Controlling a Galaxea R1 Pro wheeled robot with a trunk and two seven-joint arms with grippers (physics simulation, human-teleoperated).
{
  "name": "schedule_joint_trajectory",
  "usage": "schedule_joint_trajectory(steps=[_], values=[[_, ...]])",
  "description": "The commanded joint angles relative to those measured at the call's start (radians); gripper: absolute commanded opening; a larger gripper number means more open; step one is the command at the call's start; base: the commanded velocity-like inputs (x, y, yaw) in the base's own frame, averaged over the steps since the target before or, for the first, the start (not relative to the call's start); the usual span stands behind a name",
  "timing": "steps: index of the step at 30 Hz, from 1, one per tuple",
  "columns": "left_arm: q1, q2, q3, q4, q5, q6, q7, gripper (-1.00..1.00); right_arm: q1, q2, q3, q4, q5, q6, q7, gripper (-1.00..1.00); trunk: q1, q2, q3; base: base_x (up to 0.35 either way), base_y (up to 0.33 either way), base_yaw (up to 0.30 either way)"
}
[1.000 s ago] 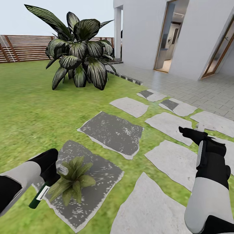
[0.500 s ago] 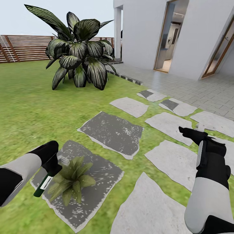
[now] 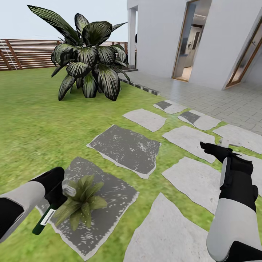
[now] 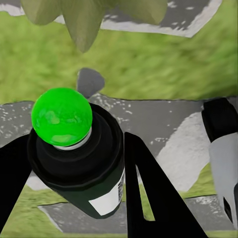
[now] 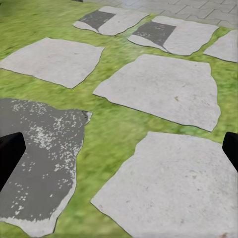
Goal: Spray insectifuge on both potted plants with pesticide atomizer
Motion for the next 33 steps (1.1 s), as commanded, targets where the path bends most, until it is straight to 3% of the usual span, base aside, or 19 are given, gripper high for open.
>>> schedule_joint_trajectory(steps=[1, 5, 11, 22, 31, 33], values=[[0.001, 0.001, 0.002, -0.002, -0.011, 0.004, -0.010, -1.00, -0.001, 0.001, -0.002, -0.001, 0.010, 0.003, 0.009, 1.00, 0.000, 0.000, -0.001, 0.000, 0.000, 0.000], [0.003, 0.020, 0.002, 0.000, -0.011, 0.004, -0.010, -1.00, -0.001, 0.001, -0.002, -0.001, 0.010, 0.003, 0.009, 1.00, 0.000, 0.000, -0.001, 0.000, 0.000, 0.000], [0.049, 0.047, 0.002, -0.002, -0.011, 0.003, -0.011, -1.00, -0.001, 0.001, -0.002, -0.001, 0.010, 0.003, 0.009, 1.00, 0.000, 0.000, -0.001, 0.000, 0.000, 0.000], [0.120, 0.050, 0.003, -0.002, -0.011, -0.001, -0.011, -1.00, -0.001, 0.001, -0.002, -0.001, 0.010, 0.003, 0.009, 1.00, 0.000, 0.000, -0.001, 0.000, 0.000, 0.000], [0.120, 0.049, 0.008, -0.004, -0.009, -0.001, -0.013, -1.00, -0.001, 0.001, -0.002, -0.001, 0.010, 0.003, 0.009, 1.00, 0.000, 0.000, -0.001, 0.000, 0.000, 0.000], [0.103, 0.048, 0.037, -0.004, -0.009, 0.001, -0.014, -1.00, -0.001, 0.001, -0.002, -0.001, 0.010, 0.003, 0.009, 1.00, 0.000, 0.000, -0.001, 0.000, 0.000, 0.000]])
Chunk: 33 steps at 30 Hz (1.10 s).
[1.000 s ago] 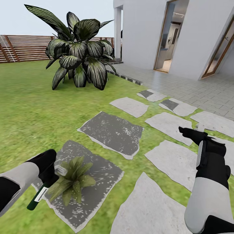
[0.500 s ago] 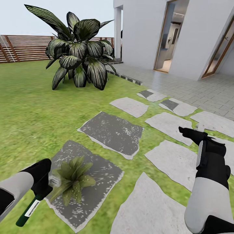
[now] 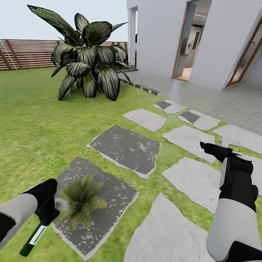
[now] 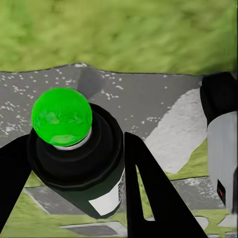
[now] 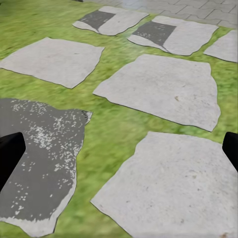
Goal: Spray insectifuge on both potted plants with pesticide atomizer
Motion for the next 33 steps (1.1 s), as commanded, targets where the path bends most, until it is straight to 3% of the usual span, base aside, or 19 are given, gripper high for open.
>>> schedule_joint_trajectory(steps=[1, 4, 9, 12, 17, 24, 33], values=[[-0.013, 0.000, 0.020, -0.002, -0.012, 0.005, -0.010, -1.00, -0.001, 0.001, -0.002, -0.001, 0.010, 0.003, 0.009, 1.00, 0.000, 0.000, -0.001, 0.000, 0.000, 0.000], [-0.058, -0.001, 0.085, -0.004, -0.012, 0.006, -0.008, -1.00, -0.001, 0.001, -0.002, -0.001, 0.010, 0.003, 0.009, 1.00, 0.000, 0.000, -0.001, 0.000, 0.000, 0.000], [-0.143, -0.002, 0.096, -0.005, -0.012, 0.006, -0.006, -1.00, -0.001, 0.001, -0.002, -0.001, 0.010, 0.003, 0.009, 1.00, 0.000, 0.000, -0.001, 0.000, 0.000, 0.000], [-0.155, -0.002, 0.097, -0.006, -0.012, 0.006, -0.006, -1.00, -0.001, 0.001, -0.002, -0.001, 0.010, 0.003, 0.009, 1.00, 0.000, 0.000, -0.001, 0.000, 0.000, 0.000], [-0.138, -0.001, 0.098, -0.004, -0.012, 0.006, -0.005, -1.00, -0.001, 0.001, -0.002, -0.001, 0.010, 0.003, 0.009, 1.00, 0.000, 0.000, -0.001, 0.000, 0.000, 0.000], [-0.012, 0.006, 0.099, -0.003, -0.012, 0.003, -0.005, -1.00, -0.001, 0.001, -0.002, -0.001, 0.010, 0.003, 0.009, 1.00, 0.000, 0.000, -0.001, 0.000, 0.000, 0.000], [0.035, 0.031, 0.100, -0.001, -0.012, 0.002, -0.005, -1.00, -0.001, 0.001, -0.002, 0.005, 0.010, 0.003, 0.009, 1.00, 0.000, 0.000, -0.001, 0.000, 0.000, 0.000]])
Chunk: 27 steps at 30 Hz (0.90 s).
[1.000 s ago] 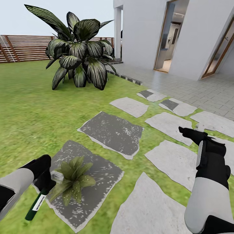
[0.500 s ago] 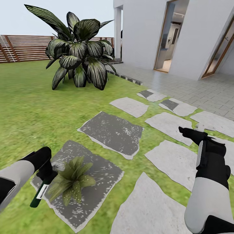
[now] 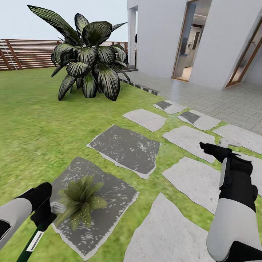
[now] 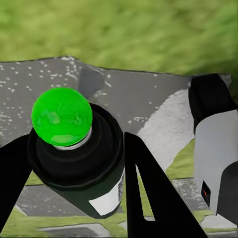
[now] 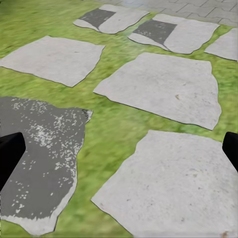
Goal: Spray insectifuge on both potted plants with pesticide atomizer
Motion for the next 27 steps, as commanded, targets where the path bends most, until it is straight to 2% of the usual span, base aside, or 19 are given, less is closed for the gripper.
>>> schedule_joint_trajectory(steps=[1, 11, 15, 17, 21, 27], values=[[0.007, 0.004, 0.003, -0.003, -0.009, 0.004, -0.010, -1.00, -0.001, 0.001, -0.001, 0.003, 0.010, 0.003, 0.009, 1.00, 0.000, 0.000, -0.001, 0.000, 0.000, 0.000], [0.011, 0.003, 0.005, -0.006, -0.009, 0.005, -0.014, -1.00, -0.001, 0.001, -0.001, 0.006, 0.010, 0.003, 0.009, 1.00, 0.000, 0.000, -0.001, 0.000, 0.000, 0.000], [-0.054, 0.001, 0.004, -0.008, -0.009, 0.006, -0.014, -1.00, -0.001, 0.001, -0.002, 0.006, 0.010, 0.003, 0.009, 1.00, 0.000, 0.000, -0.001, 0.000, 0.000, 0.000], [-0.085, 0.000, 0.004, -0.039, -0.009, 0.006, -0.014, -1.00, -0.001, 0.000, -0.002, 0.006, 0.010, 0.003, 0.009, 1.00, 0.000, 0.000, -0.001, 0.000, 0.000, 0.007], [-0.115, 0.000, 0.005, -0.183, -0.009, 0.012, -0.014, -1.00, -0.001, 0.000, -0.002, 0.005, 0.011, 0.003, 0.009, 1.00, 0.000, 0.000, -0.002, 0.000, 0.000, 0.089], [-0.118, -0.002, 0.011, -0.216, -0.009, 0.014, -0.014, -1.00, -0.001, 0.000, -0.002, 0.005, 0.011, 0.003, 0.009, 1.00, 0.000, 0.000, -0.005, 0.000, 0.000, 0.154]])
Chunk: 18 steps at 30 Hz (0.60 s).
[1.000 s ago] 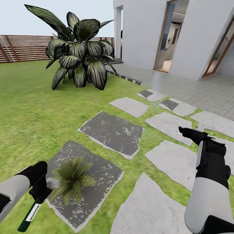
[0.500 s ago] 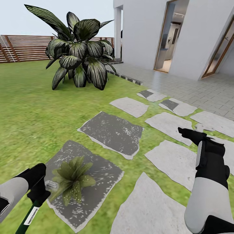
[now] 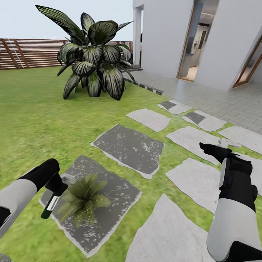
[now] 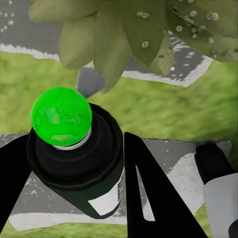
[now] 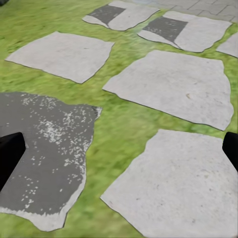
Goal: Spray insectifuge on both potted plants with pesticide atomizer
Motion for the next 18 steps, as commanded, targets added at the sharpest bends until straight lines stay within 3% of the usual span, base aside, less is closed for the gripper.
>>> schedule_joint_trajectory(steps=[1, 5, 12, 18], values=[[0.001, 0.001, -0.002, -0.002, -0.010, 0.002, -0.010, -1.00, -0.001, 0.000, -0.002, -0.001, 0.011, 0.003, 0.009, 1.00, 0.000, 0.000, -0.001, 0.000, 0.000, 0.025], [0.004, 0.000, -0.001, -0.003, -0.010, 0.001, -0.010, -1.00, -0.001, 0.001, -0.002, -0.001, 0.010, 0.003, 0.009, 1.00, 0.000, 0.000, -0.001, -0.030, -0.046, 0.008], [0.018, -0.001, -0.002, -0.004, -0.010, 0.001, -0.008, -1.00, -0.001, 0.000, -0.002, 0.000, 0.010, 0.003, 0.009, 1.00, 0.000, 0.000, -0.001, -0.177, -0.228, 0.000], [0.021, -0.001, -0.003, -0.004, -0.010, 0.001, -0.009, -1.00, -0.001, 0.001, -0.002, -0.001, 0.010, 0.003, 0.009, 1.00, 0.000, 0.000, -0.001, -0.034, -0.039, -0.057]])
